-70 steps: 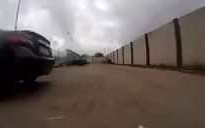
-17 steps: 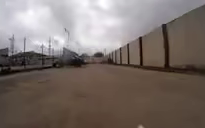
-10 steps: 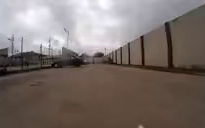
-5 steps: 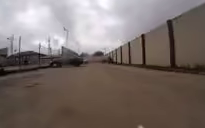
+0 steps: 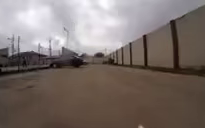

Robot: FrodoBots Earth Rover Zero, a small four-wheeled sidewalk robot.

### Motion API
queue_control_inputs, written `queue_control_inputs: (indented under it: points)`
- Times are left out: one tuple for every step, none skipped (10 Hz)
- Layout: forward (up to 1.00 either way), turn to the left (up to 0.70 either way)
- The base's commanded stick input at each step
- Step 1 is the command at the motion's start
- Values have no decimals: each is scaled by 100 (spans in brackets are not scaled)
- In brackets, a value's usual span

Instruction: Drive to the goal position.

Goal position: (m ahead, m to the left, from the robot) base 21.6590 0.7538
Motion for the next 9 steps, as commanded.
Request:
queue_control_inputs:
  points:
    - [50, 0]
    - [50, 0]
    - [50, 0]
    - [50, 0]
    - [50, 0]
    - [50, 0]
    - [50, 0]
    - [50, 0]
    - [50, 0]
